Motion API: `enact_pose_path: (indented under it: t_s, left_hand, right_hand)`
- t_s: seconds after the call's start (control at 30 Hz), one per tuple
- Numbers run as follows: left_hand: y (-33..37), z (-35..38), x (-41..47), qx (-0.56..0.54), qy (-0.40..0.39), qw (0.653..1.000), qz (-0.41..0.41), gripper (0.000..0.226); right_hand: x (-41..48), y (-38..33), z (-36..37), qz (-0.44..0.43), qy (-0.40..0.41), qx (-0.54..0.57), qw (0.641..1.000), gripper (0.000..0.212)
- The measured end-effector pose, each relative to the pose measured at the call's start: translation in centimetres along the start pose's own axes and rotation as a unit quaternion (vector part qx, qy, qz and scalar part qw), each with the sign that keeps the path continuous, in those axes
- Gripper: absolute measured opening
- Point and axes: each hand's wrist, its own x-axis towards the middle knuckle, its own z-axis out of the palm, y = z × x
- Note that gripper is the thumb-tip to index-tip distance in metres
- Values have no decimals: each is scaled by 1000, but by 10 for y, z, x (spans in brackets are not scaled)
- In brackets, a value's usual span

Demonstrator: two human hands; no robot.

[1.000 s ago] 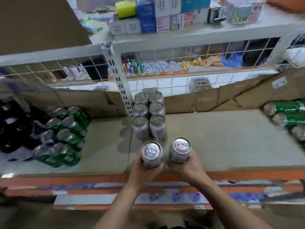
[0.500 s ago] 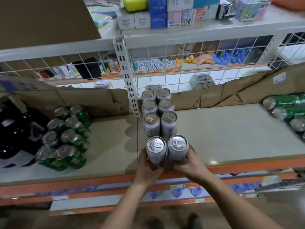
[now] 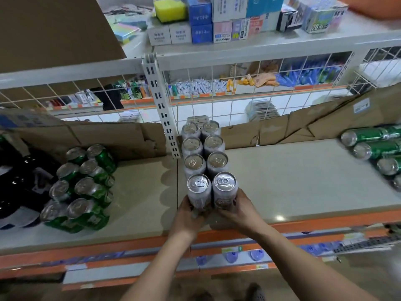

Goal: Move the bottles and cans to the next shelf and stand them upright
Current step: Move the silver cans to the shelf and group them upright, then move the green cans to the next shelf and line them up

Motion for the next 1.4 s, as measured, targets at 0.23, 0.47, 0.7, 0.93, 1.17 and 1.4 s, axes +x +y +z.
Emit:
enact_pose_path:
  t_s: [0.23,0.47,0.7,0.93,1.17,1.4]
  left_hand:
    - [-3,-6,6,17,-55,998,29,55]
    - [-10,-14,6,1,-58,997,43,56]
    - [4,-32,-9,-49,-29,993,104,76]
    - [59,-96,-29,-79,35,960,265,60]
    - [119,-89,-38,-65,4,940,334,55]
    - [173,-13,-36,-50,-69,920,382,58]
  right_hand:
    - [-1,3,13,20,24,-9,999,43]
    - [0,11,27,61,39,-34,997,56]
    - [-5,-1,17,17,15,-101,995,63]
    - [-28,-81,-60,-124,83,-69,986,63]
    - [-29,-107,-97,-135,130,-74,979,55]
    - [-49,-76,-169,-69,180,-114,974,60]
